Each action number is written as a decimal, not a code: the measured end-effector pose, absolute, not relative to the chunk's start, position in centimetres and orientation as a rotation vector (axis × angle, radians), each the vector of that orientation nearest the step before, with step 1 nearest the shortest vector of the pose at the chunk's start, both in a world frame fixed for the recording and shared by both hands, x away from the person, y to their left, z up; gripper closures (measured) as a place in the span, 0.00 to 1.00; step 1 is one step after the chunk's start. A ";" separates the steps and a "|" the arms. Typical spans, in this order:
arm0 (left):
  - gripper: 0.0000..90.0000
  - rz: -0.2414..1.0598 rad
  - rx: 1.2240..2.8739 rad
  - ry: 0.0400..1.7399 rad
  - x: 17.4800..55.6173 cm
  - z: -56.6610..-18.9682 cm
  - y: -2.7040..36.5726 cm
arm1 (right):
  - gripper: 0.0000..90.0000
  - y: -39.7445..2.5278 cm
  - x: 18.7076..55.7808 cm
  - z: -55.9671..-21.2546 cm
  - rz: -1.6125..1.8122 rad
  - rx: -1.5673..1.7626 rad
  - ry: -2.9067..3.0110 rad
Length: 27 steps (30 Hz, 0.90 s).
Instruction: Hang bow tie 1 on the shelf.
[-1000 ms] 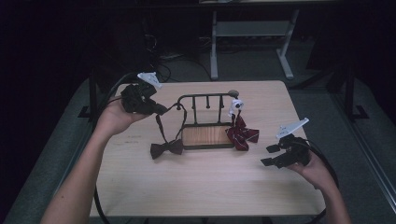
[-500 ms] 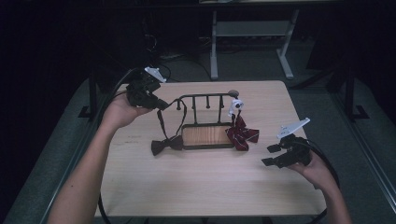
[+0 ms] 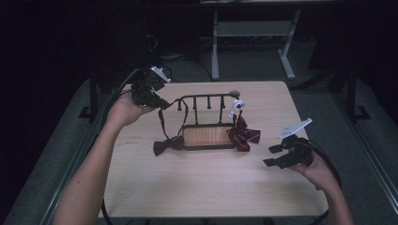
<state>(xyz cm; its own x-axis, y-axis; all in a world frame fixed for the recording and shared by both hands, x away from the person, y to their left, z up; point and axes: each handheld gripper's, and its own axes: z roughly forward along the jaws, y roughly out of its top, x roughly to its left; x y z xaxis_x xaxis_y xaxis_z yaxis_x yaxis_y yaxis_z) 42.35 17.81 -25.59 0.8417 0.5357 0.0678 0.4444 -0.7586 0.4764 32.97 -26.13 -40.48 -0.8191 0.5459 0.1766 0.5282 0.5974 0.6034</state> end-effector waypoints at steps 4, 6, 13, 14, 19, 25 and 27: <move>1.00 0.279 2.577 0.745 42.6 -25.8 17.9 | 0.41 -26.2 32.9 -40.4 1.046 0.941 2.779; 1.00 0.275 2.583 0.741 42.7 -25.8 18.0 | 0.41 -26.2 32.9 -40.4 1.048 0.941 2.776; 0.97 0.283 2.576 0.759 42.8 -25.8 18.3 | 0.41 -26.2 33.0 -40.4 1.048 0.939 2.778; 0.92 0.284 2.575 0.765 42.8 -25.8 18.3 | 0.41 -26.2 33.0 -40.4 1.048 0.939 2.780; 0.80 0.280 2.561 0.778 42.7 -25.8 18.5 | 0.41 -26.2 33.0 -40.5 1.049 0.939 2.780; 0.76 0.280 2.558 0.769 42.2 -25.8 18.7 | 0.41 -26.3 33.0 -40.4 1.052 0.956 2.776; 0.76 0.281 2.560 0.769 42.1 -25.8 18.7 | 0.41 -26.3 33.1 -40.5 1.051 0.955 2.776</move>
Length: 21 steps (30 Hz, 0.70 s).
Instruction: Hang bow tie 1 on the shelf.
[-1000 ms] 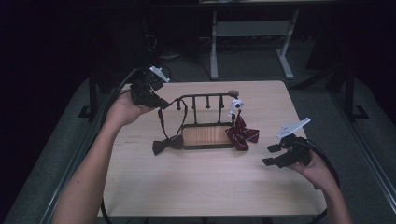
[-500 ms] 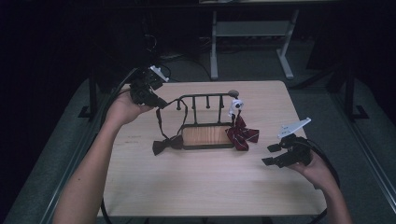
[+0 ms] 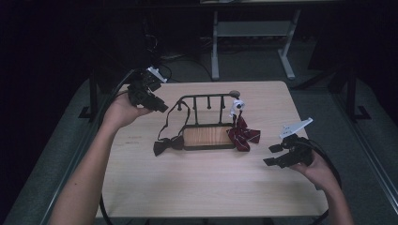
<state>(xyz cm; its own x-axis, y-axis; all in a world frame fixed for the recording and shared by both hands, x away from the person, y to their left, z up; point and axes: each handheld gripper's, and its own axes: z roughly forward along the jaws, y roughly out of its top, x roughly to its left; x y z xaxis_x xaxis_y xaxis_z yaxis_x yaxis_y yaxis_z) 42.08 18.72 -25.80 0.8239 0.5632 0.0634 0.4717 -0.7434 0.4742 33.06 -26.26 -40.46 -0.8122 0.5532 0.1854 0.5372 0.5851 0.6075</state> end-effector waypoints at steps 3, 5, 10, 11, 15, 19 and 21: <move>0.75 0.278 2.557 0.757 41.8 -25.8 18.8 | 0.40 -26.2 33.1 -40.6 1.046 0.952 2.779; 0.75 0.278 2.560 0.743 41.5 -25.8 18.9 | 0.40 -26.2 33.1 -40.7 1.039 0.953 2.782; 0.72 0.276 2.555 0.735 41.1 -26.1 19.2 | 0.40 -26.3 33.1 -40.8 1.040 0.966 2.778; 0.72 0.274 2.557 0.734 41.0 -26.2 19.2 | 0.40 -26.3 33.0 -40.8 1.040 0.971 2.780; 0.71 0.276 2.560 0.721 40.7 -26.3 19.5 | 0.40 -26.3 33.1 -40.8 1.033 0.978 2.779; 0.69 0.275 2.555 0.725 40.3 -26.4 19.8 | 0.39 -26.3 33.1 -40.9 1.034 0.981 2.779; 0.69 0.276 2.559 0.720 40.2 -26.4 19.9 | 0.39 -26.3 33.1 -40.9 1.034 0.982 2.778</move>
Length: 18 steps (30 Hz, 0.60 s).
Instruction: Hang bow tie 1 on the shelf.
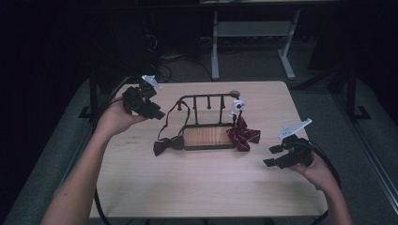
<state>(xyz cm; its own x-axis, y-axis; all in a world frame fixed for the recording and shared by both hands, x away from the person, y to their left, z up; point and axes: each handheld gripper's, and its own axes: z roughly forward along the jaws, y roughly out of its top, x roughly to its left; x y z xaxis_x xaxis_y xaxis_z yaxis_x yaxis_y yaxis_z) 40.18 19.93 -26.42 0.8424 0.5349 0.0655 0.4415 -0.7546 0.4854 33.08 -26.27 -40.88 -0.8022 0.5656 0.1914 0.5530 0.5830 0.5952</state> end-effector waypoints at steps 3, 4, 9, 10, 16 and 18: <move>0.67 0.274 2.553 0.715 39.8 -26.7 20.3 | 0.39 -26.3 33.1 -40.9 1.035 0.976 2.777; 0.67 0.268 2.549 0.716 39.6 -26.8 20.4 | 0.39 -26.3 33.1 -40.9 1.034 0.976 2.777; 0.66 0.259 2.551 0.701 39.1 -27.1 20.7 | 0.39 -26.3 33.1 -40.9 1.032 0.978 2.776; 0.67 0.254 2.551 0.694 39.0 -27.2 20.8 | 0.39 -26.3 33.1 -40.9 1.030 0.985 2.776; 0.67 0.253 2.555 0.672 38.4 -27.4 20.9 | 0.38 -26.4 33.0 -40.9 1.032 0.980 2.771; 0.67 0.255 2.546 0.668 38.2 -27.5 20.9 | 0.38 -26.4 33.0 -40.9 1.034 0.979 2.769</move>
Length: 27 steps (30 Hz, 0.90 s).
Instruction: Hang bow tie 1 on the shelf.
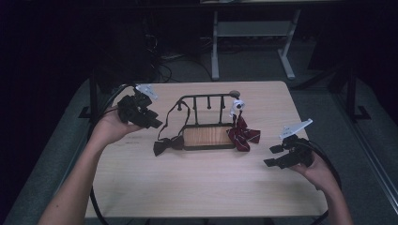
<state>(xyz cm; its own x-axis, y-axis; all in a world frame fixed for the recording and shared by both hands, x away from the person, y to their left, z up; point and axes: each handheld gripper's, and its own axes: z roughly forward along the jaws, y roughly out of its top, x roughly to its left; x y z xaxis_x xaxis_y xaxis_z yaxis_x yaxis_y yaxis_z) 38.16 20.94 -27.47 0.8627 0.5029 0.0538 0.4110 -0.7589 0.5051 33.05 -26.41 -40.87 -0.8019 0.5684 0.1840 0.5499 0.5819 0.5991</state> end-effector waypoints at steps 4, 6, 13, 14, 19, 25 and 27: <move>0.67 0.247 2.550 0.648 37.8 -27.7 21.0 | 0.38 -26.4 33.0 -40.9 1.034 0.987 2.768; 0.67 0.240 2.555 0.641 37.6 -27.9 21.0 | 0.38 -26.3 33.0 -40.9 1.030 0.991 2.769; 0.67 0.224 2.564 0.633 37.1 -28.6 21.4 | 0.38 -26.4 33.1 -41.0 1.031 0.998 2.765; 0.67 0.225 2.560 0.632 37.0 -28.7 21.4 | 0.37 -26.4 33.1 -41.0 1.030 0.997 2.765; 0.66 0.223 2.554 0.626 36.7 -29.0 21.6 | 0.38 -26.4 33.0 -41.0 1.030 1.002 2.768; 0.65 0.211 2.548 0.622 36.4 -29.8 21.8 | 0.38 -26.3 33.0 -41.0 1.031 1.006 2.770; 0.65 0.207 2.550 0.621 36.2 -29.9 21.9 | 0.38 -26.3 33.0 -41.1 1.032 1.006 2.771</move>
<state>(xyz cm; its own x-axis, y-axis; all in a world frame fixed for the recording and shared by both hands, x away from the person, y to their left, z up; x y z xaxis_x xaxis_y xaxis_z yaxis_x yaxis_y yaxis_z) 36.25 21.91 -29.95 0.8843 0.4661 0.0278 0.3895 -0.7690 0.5068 33.05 -26.33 -41.06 -0.7924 0.5776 0.1963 0.5653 0.5743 0.5921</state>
